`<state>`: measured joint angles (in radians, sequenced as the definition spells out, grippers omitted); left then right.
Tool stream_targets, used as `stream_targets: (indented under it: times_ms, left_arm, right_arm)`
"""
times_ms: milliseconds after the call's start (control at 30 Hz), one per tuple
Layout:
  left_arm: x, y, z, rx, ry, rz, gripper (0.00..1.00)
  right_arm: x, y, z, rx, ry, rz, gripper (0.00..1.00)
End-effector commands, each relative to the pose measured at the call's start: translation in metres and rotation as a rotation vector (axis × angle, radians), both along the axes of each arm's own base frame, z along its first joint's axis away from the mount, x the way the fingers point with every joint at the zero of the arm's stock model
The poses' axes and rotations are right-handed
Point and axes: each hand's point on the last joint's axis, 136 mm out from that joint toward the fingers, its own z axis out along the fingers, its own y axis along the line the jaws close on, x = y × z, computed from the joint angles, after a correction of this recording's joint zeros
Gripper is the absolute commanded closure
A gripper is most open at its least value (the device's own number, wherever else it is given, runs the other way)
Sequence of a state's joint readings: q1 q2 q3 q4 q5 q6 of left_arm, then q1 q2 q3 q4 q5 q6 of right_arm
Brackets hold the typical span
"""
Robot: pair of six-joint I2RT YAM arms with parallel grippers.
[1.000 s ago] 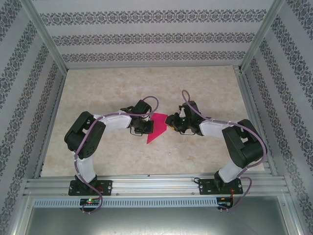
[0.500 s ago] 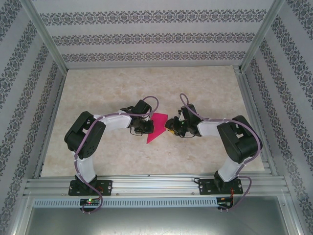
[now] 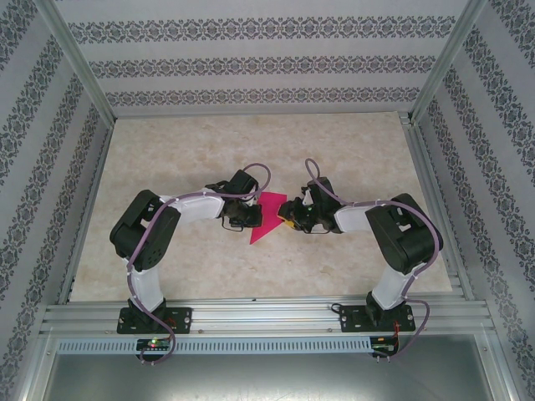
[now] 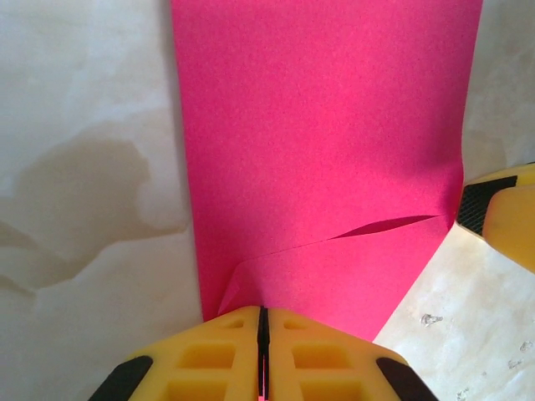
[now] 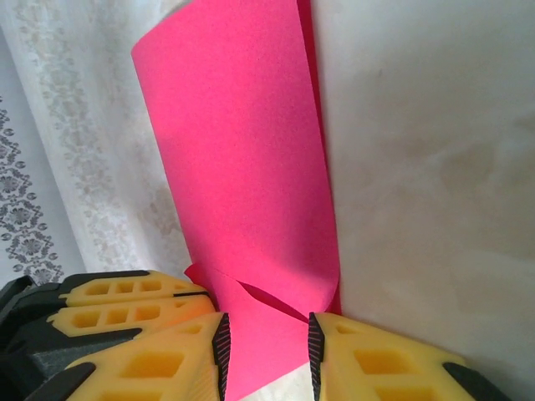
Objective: Fold a paper plane with a square sheet of paper (pick it up from the middle)
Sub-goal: Third fold the triangle at the center of the table.
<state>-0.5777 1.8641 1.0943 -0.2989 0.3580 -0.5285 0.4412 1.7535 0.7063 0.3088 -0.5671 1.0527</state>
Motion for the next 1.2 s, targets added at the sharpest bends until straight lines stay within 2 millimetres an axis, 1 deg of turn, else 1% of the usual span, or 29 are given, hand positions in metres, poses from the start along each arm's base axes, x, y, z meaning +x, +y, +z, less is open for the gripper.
stream_targets:
  times_ms: [0,133,233,300,400,533,700,867,1067,1167]
  left_arm:
    - [0.008,0.000,0.011,-0.032,-0.033,0.012,0.88]
    - [0.011,-0.003,0.026,-0.061,-0.066,0.005,0.86]
    - [0.015,-0.005,0.033,-0.074,-0.086,0.003,0.85]
    - [0.018,-0.004,0.034,-0.075,-0.086,0.010,0.85]
    - [0.020,-0.002,0.030,-0.069,-0.084,0.015,0.85]
    - [0.022,0.003,0.018,-0.046,-0.058,0.029,0.86]
    - [0.024,0.005,0.007,-0.043,-0.039,0.042,0.86]
    - [0.021,0.009,-0.003,-0.016,-0.014,0.043,0.86]
    - [0.017,0.011,-0.006,-0.012,-0.006,0.039,0.87]
    - [0.017,0.011,-0.003,-0.013,-0.012,0.041,0.87]
  right_arm:
    - [-0.002,0.004,0.006,0.025,-0.012,0.008,0.66]
    - [-0.007,-0.013,0.002,-0.066,-0.009,-0.014,0.66]
    - [-0.009,-0.018,0.001,-0.099,-0.009,-0.018,0.66]
    - [-0.008,-0.018,0.000,-0.092,-0.009,-0.026,0.64]
    - [-0.008,-0.016,-0.002,-0.081,0.003,-0.028,0.64]
    - [-0.007,-0.012,-0.004,-0.054,0.014,-0.031,0.63]
    - [-0.006,-0.007,-0.006,-0.037,0.024,-0.023,0.62]
    - [-0.003,-0.002,-0.002,-0.018,0.013,-0.012,0.62]
    - [0.003,0.005,0.005,0.023,-0.004,-0.015,0.62]
    - [0.004,0.007,0.005,0.032,0.000,-0.019,0.62]
